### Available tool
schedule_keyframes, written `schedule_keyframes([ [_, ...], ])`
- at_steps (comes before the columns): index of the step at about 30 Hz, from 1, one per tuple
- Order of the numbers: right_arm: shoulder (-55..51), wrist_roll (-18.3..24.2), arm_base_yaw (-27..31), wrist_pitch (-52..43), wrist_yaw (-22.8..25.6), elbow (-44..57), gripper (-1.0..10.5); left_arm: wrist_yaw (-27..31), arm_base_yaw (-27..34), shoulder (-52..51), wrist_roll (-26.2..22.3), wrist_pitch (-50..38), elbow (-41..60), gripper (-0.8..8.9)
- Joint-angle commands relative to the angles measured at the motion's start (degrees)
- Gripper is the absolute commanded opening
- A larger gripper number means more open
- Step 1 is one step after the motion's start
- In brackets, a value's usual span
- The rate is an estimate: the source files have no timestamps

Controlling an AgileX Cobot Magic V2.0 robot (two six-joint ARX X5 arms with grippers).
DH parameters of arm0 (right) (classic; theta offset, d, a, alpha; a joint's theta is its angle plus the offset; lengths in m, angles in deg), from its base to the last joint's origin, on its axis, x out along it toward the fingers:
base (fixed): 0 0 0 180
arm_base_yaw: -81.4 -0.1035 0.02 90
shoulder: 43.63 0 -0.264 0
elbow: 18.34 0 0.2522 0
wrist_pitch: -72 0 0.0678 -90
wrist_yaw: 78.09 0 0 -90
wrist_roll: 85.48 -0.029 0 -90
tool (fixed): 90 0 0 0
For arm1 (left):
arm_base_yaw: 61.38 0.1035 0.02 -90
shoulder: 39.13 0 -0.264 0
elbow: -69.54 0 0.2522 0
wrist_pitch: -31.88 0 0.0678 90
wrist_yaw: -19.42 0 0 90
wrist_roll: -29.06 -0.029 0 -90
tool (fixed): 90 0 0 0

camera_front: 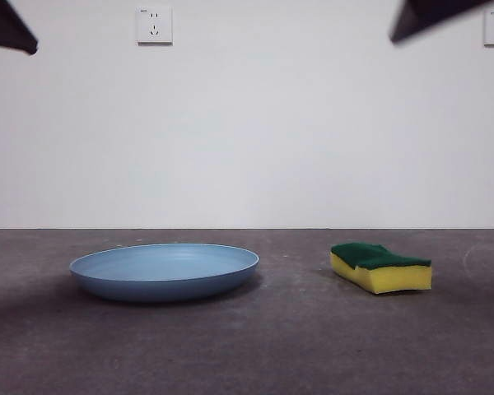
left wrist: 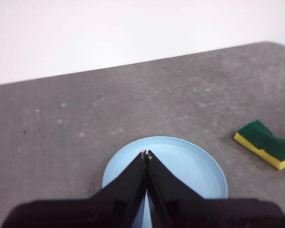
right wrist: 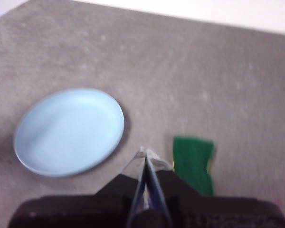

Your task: Pick up the plate,pick up the cloth,clean the plate with the cloth

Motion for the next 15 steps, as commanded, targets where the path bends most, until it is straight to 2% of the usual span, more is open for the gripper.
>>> schedule_keyframes([
  [1,-5.3,-3.1,-0.6,-2.5,0.3,8.4,-0.2,0.2,-0.2,-3.5,5.2,-3.0,3.2,-0.09],
  [5,-9.0,-5.2,-0.5,-0.7,0.8,12.1,-0.2,0.2,-0.2,-4.6,5.7,-2.7,4.2,-0.08],
  [15,-10.3,-5.3,-0.4,0.9,0.6,12.1,-0.2,0.0,-0.2,-2.7,5.7,-0.7,4.2,0.0],
])
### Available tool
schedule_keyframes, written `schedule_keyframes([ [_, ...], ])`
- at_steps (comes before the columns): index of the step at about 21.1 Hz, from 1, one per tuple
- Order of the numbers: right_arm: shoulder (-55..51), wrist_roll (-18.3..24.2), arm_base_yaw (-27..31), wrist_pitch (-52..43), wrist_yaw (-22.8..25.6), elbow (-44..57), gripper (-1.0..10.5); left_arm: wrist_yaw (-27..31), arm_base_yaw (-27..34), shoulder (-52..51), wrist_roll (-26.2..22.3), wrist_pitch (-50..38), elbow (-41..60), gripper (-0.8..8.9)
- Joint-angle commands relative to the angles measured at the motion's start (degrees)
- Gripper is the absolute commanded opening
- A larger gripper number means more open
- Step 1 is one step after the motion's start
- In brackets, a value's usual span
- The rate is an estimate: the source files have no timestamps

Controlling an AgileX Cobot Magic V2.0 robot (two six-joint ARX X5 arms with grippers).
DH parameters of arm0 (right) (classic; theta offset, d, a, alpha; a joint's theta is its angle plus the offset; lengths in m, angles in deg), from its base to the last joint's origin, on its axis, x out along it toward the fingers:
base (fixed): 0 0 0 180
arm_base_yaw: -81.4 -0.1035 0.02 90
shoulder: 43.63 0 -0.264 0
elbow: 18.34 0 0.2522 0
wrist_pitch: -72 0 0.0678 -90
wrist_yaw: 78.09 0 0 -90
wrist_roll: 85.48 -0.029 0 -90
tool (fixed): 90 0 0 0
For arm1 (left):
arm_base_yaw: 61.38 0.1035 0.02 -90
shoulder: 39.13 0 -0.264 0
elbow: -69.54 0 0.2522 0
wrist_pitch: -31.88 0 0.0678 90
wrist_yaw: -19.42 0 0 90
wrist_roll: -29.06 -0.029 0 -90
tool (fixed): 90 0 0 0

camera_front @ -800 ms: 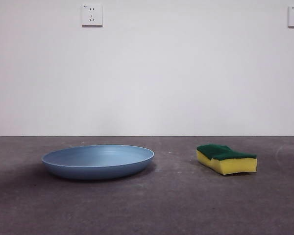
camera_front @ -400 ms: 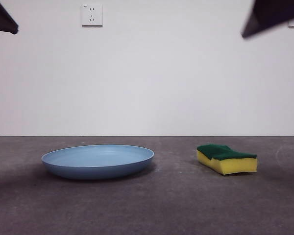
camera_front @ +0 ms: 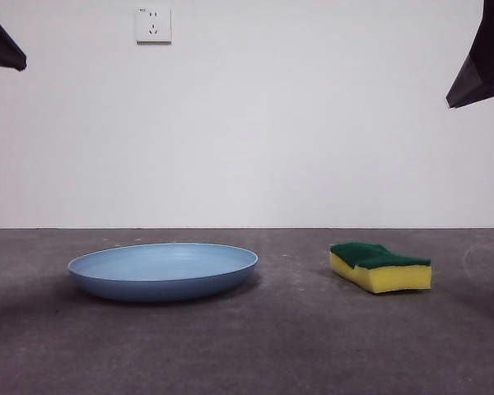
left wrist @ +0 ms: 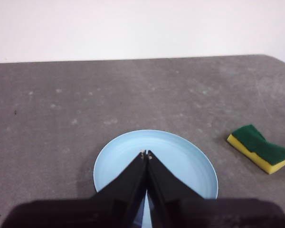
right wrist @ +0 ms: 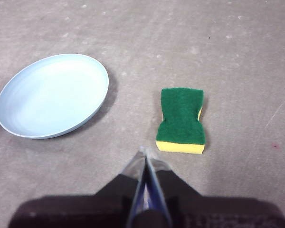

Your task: Pick up the plate,pick up the cloth,clean the plate with the cloth

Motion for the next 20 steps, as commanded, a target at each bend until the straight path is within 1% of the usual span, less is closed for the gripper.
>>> schedule_keyframes([
  [1,0.0,-0.6,0.0,-0.2,0.1,0.1,-0.2,0.0,-0.2,0.0,0.4,0.3,0.4,0.0],
  [4,0.0,-0.6,0.0,-0.2,0.2,0.1,-0.2,0.0,-0.2,0.0,-0.4,1.6,0.4,0.0],
  [5,0.0,-0.6,0.0,-0.2,0.2,0.1,-0.2,0.0,-0.1,-0.6,-0.4,3.5,0.4,0.0],
  [6,0.0,-0.6,0.0,-0.2,0.2,0.1,-0.2,0.3,1.1,-2.3,-1.6,5.6,0.4,0.0],
  [7,0.0,-0.6,0.0,-0.2,0.1,0.1,-0.2,-0.1,3.2,-4.3,-4.7,7.5,0.4,-0.01],
  [9,0.0,-0.6,0.0,-0.2,0.2,0.1,-0.2,-2.3,9.2,-8.3,-4.5,10.1,0.4,-0.01],
  [11,0.0,-0.6,0.0,-0.2,0.2,0.1,-0.2,-4.3,16.6,-12.3,-5.5,12.1,0.5,-0.01],
  [13,0.0,-0.6,0.0,-0.2,0.2,0.1,-0.2,-8.2,23.1,-15.0,-8.2,13.2,0.6,0.0],
  [15,0.0,-0.6,0.0,-0.2,0.2,0.1,-0.2,-11.7,28.0,-17.2,-11.0,13.0,1.2,0.0],
  [17,0.0,-0.6,0.0,-0.2,0.2,0.1,-0.2,-14.2,31.7,-19.3,-12.4,12.9,2.3,0.0],
  [20,0.0,-0.6,0.0,-0.2,0.2,0.1,-0.2,-15.0,34.8,-22.6,-12.3,11.5,6.3,0.0],
])
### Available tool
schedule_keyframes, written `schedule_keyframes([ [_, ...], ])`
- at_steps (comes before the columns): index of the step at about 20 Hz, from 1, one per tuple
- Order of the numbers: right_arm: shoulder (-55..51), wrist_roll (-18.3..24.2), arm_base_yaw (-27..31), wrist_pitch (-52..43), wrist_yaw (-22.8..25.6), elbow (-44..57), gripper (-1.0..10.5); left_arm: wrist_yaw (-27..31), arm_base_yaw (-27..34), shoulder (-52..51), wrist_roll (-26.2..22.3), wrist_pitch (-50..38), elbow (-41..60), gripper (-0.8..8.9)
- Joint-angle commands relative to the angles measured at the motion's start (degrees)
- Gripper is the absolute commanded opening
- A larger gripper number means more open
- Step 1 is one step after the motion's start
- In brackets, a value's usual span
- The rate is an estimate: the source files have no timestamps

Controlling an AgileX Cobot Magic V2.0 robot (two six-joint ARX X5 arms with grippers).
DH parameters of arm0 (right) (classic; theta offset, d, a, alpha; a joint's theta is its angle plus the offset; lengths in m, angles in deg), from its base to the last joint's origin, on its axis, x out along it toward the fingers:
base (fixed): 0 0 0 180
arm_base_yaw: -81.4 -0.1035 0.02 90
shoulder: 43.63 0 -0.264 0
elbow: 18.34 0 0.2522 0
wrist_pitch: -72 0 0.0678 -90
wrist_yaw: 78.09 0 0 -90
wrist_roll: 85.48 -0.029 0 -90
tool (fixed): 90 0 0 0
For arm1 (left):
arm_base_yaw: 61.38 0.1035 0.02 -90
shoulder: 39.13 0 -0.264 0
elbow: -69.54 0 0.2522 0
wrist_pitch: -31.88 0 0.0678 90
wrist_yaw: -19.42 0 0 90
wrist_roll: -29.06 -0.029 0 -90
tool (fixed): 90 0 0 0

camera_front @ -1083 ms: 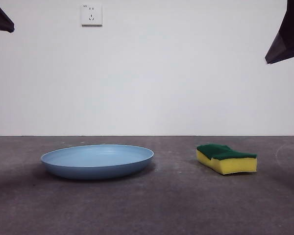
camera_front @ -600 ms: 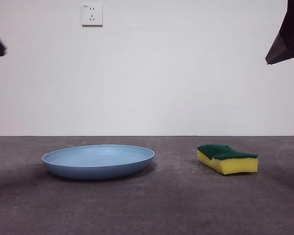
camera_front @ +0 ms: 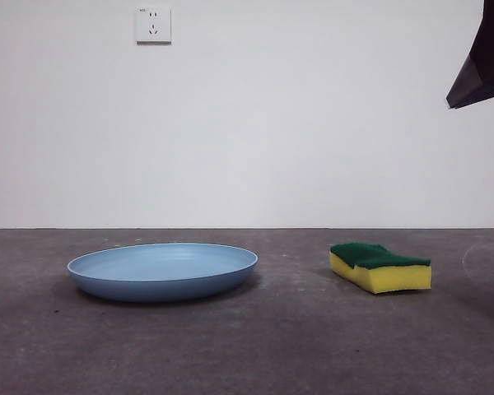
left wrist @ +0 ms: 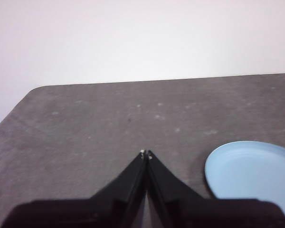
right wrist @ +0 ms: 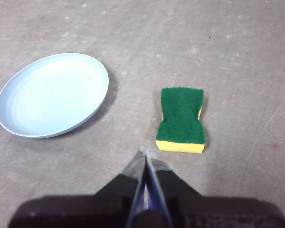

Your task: Pick up the plate,pick up the cloth,clean the plate with the cloth

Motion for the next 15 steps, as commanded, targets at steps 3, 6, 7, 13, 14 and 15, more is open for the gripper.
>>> schedule_keyframes([
  [3,0.0,-0.6,0.0,-0.3,0.2,0.1,-0.2,-0.7,2.1,-4.2,-0.4,-6.6,8.6,0.0],
  [6,0.0,-0.6,0.0,-0.3,0.2,0.1,-0.2,-0.5,2.2,-6.9,1.2,-7.5,13.0,0.0],
  [7,0.0,-0.6,0.0,-0.3,0.2,0.1,-0.2,-0.5,2.2,-8.0,1.8,-7.7,14.6,0.0],
  [13,0.0,-0.6,0.0,-0.2,0.2,0.1,-0.2,-0.1,2.2,-8.9,5.0,-6.6,19.2,0.0],
  [14,0.0,-0.6,0.0,-0.2,0.2,0.1,-0.2,-0.1,2.2,-8.9,4.5,-6.6,19.2,0.0],
  [15,0.0,-0.6,0.0,-0.2,0.2,0.1,-0.2,-0.3,2.2,-8.9,4.5,-6.7,19.2,0.0],
])
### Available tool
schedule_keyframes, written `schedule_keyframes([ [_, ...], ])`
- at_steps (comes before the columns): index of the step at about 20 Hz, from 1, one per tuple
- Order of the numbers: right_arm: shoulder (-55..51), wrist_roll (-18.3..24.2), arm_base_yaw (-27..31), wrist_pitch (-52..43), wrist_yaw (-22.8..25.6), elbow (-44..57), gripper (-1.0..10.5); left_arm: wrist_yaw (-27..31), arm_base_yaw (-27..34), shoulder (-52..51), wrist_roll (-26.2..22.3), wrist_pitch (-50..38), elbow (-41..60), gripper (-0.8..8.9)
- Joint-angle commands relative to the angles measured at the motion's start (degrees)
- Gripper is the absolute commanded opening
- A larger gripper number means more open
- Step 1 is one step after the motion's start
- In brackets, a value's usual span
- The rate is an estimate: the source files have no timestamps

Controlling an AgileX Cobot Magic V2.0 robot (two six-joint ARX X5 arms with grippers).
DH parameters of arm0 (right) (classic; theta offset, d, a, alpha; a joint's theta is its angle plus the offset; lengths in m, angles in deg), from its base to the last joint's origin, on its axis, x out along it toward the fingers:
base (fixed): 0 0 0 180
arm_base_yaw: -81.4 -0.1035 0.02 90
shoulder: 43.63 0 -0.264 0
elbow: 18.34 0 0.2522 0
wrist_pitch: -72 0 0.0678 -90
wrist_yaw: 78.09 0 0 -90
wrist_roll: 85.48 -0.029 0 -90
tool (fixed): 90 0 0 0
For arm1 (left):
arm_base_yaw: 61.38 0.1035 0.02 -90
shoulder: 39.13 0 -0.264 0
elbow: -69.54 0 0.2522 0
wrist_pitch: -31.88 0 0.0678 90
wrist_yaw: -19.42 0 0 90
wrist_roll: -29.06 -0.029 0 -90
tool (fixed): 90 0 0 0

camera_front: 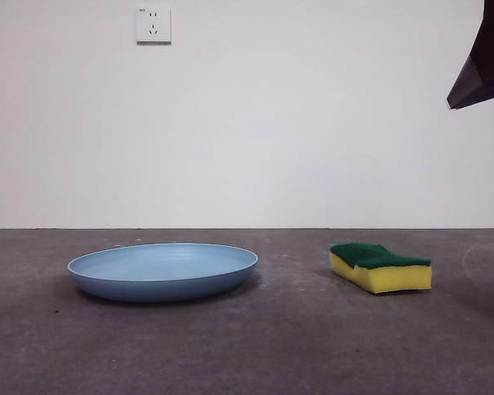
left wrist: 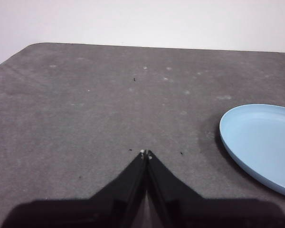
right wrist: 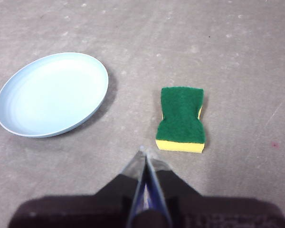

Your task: Pick up the plate,pick up the cloth,clean the plate with the cloth

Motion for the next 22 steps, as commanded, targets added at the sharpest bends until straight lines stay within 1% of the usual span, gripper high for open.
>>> schedule_keyframes([
  [1,0.0,-0.6,0.0,-0.2,0.2,0.1,-0.2,-0.1,0.2,-0.2,0.2,-0.1,0.8,0.0],
  [17,0.0,-0.5,0.0,-0.2,0.2,0.1,-0.2,-0.1,0.2,-0.1,0.2,-0.2,0.8,0.0],
  [18,-0.1,0.4,0.0,-0.2,0.2,0.1,-0.2,-0.1,0.2,-0.1,0.2,-0.2,0.8,0.0],
  [19,-0.6,3.0,0.1,-0.2,0.4,0.1,-0.2,-0.1,0.2,-0.1,0.2,-0.2,0.8,0.0],
  [21,-3.8,7.8,3.2,-0.2,5.3,0.2,-0.2,-0.1,0.2,-0.1,0.2,-0.2,0.8,0.0],
  [22,-5.3,9.4,6.0,-0.3,5.5,0.3,-0.2,-0.1,0.2,-0.1,0.2,-0.3,0.8,0.0],
])
